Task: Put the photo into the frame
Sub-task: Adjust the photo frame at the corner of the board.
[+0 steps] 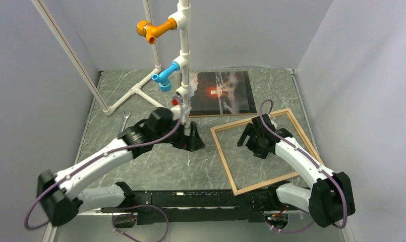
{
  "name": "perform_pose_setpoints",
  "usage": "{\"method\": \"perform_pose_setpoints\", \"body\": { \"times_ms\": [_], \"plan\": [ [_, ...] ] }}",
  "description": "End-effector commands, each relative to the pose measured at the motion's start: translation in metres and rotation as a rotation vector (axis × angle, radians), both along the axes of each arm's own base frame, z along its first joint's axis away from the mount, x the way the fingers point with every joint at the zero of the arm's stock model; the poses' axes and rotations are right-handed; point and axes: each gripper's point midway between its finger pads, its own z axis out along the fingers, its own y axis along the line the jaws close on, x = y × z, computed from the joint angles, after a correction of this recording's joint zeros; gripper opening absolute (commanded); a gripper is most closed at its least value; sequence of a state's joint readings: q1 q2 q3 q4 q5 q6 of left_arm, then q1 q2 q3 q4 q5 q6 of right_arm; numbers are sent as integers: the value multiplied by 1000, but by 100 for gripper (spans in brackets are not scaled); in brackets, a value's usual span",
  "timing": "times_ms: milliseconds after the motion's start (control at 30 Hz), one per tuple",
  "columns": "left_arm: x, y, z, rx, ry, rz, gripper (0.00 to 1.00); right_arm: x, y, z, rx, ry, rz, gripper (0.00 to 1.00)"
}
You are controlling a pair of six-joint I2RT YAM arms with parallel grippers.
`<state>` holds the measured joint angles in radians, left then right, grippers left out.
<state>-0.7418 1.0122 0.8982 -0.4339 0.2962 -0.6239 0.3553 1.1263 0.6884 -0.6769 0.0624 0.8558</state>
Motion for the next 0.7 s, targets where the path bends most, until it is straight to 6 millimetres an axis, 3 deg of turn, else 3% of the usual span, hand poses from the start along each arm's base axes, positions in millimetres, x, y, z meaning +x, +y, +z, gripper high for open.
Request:
{"method": "perform_pose_setpoints", "body": {
  "times_ms": [0,133,200,333,433,533,667],
  "plan": [
    [13,-47,19,111,-130,-38,97,8,5,7,49,-34,22,87],
    [12,-83,-3,256,-118,-95,98,11,-2,15,61,-51,27,87],
    [18,-92,-22,339,-66,-56,98,11,-9,20,58,-59,22,87],
    [29,-105,-61,477,32,8,98,11,-27,26,60,-73,-19,87],
    [35,-108,-100,575,112,63,98,10,-34,28,75,-79,-38,87],
    [38,-103,-132,656,195,112,98,7,-36,26,98,-75,-50,87],
    [45,-112,-158,629,250,111,93,5,-32,21,131,-62,-48,86]
  ]
}}
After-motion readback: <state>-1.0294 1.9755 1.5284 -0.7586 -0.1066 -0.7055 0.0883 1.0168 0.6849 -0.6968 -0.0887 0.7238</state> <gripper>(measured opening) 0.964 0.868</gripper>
